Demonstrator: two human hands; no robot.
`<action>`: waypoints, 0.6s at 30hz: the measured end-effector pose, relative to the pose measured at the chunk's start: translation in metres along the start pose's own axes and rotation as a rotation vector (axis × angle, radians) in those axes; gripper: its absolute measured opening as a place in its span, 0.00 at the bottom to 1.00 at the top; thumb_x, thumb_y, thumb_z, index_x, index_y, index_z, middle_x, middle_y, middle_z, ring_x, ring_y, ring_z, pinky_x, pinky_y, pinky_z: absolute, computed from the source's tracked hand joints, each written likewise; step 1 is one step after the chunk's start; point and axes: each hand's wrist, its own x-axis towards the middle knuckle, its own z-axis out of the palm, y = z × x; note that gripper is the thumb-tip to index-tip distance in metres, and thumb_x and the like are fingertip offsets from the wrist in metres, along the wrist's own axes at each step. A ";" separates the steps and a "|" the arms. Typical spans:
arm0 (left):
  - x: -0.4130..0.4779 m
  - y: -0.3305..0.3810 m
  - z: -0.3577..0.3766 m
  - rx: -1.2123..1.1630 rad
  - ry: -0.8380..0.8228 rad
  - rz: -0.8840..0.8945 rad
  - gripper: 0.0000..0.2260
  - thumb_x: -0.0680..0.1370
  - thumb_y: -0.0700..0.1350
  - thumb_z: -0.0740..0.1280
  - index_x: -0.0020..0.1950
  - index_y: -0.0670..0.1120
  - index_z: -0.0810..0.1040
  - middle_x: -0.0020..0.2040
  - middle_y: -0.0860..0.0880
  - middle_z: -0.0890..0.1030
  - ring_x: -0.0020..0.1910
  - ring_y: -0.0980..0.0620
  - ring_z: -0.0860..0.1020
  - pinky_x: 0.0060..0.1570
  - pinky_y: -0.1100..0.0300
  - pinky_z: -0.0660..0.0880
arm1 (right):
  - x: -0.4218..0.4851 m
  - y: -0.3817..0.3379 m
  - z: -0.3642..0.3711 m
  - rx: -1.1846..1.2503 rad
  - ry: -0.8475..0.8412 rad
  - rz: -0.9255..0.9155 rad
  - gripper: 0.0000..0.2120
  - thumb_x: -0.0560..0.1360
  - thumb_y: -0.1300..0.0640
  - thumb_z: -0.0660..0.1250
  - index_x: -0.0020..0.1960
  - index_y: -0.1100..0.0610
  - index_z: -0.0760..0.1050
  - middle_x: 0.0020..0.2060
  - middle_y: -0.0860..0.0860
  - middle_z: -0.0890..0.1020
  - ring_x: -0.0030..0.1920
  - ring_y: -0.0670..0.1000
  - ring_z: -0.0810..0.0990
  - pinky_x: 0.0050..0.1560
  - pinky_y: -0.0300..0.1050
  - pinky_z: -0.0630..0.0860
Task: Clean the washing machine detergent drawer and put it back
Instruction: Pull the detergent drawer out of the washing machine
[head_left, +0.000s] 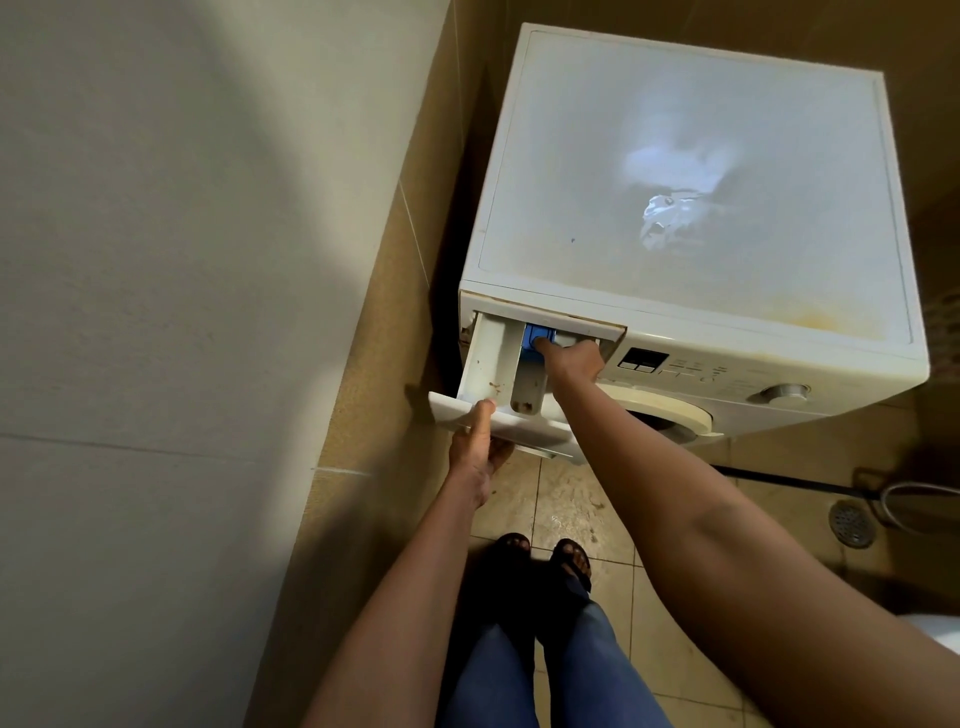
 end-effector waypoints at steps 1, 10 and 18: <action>0.000 -0.002 0.001 -0.014 0.000 -0.002 0.25 0.76 0.54 0.69 0.68 0.44 0.67 0.59 0.40 0.77 0.57 0.44 0.78 0.57 0.50 0.79 | 0.000 0.000 0.000 0.002 -0.001 -0.004 0.16 0.69 0.53 0.75 0.41 0.59 0.69 0.39 0.53 0.75 0.33 0.48 0.72 0.37 0.44 0.73; -0.002 -0.012 0.015 -0.091 -0.044 0.042 0.24 0.72 0.46 0.74 0.66 0.47 0.71 0.61 0.44 0.77 0.59 0.46 0.77 0.62 0.48 0.76 | 0.001 0.001 0.001 -0.022 0.007 -0.040 0.15 0.70 0.53 0.75 0.41 0.59 0.70 0.39 0.53 0.76 0.36 0.50 0.74 0.40 0.46 0.75; -0.009 -0.009 0.015 -0.019 -0.070 0.052 0.17 0.74 0.44 0.71 0.60 0.47 0.72 0.59 0.42 0.77 0.60 0.44 0.76 0.59 0.46 0.77 | -0.002 0.000 -0.003 -0.006 0.000 -0.056 0.15 0.70 0.54 0.75 0.40 0.57 0.69 0.35 0.50 0.73 0.31 0.45 0.70 0.34 0.41 0.72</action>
